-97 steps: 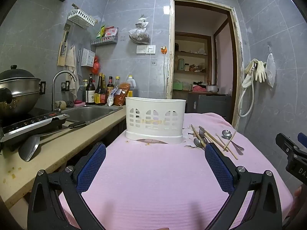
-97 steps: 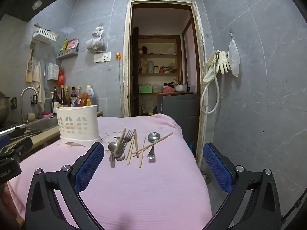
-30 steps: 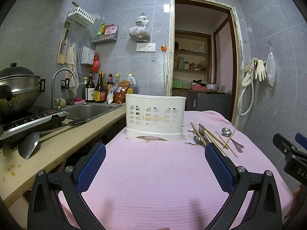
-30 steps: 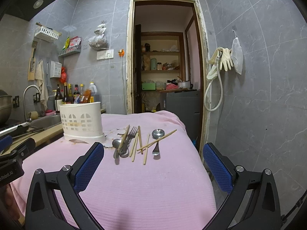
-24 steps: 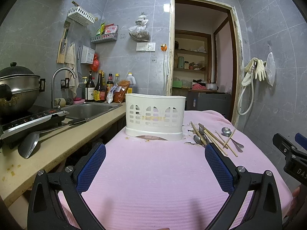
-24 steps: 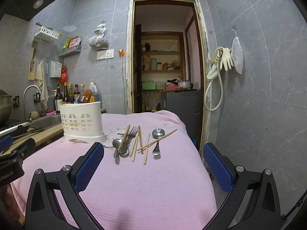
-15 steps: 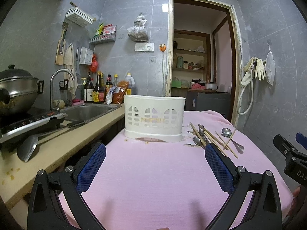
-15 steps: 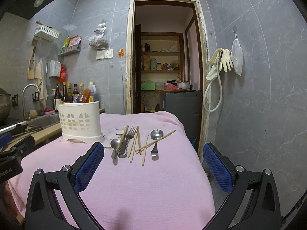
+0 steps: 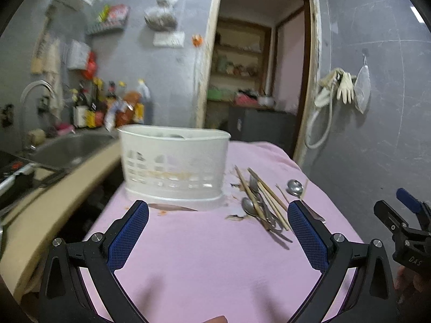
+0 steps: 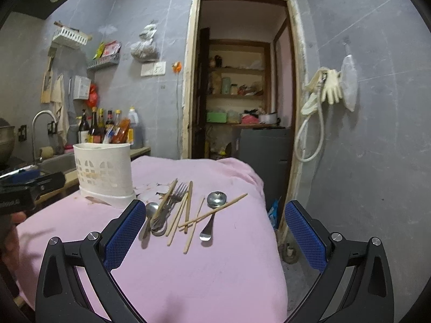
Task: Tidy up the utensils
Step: 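Grasp a wooden chopstick with the left gripper while the right gripper grasps another chopstick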
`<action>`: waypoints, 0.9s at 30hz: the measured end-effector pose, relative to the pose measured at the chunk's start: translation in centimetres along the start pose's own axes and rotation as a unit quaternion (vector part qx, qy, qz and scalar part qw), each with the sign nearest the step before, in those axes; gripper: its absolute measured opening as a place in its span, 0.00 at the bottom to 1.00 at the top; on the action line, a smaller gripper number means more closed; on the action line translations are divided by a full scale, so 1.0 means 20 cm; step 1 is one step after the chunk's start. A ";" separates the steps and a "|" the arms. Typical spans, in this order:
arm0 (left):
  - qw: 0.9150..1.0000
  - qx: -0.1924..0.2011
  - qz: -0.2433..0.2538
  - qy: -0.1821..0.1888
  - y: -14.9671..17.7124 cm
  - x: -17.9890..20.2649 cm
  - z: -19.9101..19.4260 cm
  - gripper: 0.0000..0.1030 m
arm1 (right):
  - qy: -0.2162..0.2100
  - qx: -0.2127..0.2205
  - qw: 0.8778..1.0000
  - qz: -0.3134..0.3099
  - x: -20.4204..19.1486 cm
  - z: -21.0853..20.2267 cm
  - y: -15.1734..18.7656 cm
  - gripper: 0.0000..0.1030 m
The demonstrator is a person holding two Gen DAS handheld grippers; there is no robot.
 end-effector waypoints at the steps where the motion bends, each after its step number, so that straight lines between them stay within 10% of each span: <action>1: 1.000 -0.014 -0.001 0.008 -0.02 0.00 0.04 0.98 | -0.009 -0.006 1.000 -0.004 0.01 0.03 -0.01 1.00; 11: 0.994 -0.103 0.001 0.038 -0.11 0.03 0.35 0.95 | -0.050 -0.067 0.996 0.026 0.20 0.33 -0.13 0.99; 27: 0.967 -0.239 0.039 0.077 -0.03 0.16 0.75 0.34 | -0.090 -0.212 0.968 0.103 0.35 0.78 -0.05 0.44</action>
Point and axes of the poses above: each gripper's, at about its wrist camera, not at the fingertips, and z roughly the way its jaws point, x to its right, y to its underside, the point moved 7 cm from there along z, roughly the way its jaws point, and after that the axes turned 4 degrees about -x, right-handed, at the moved point
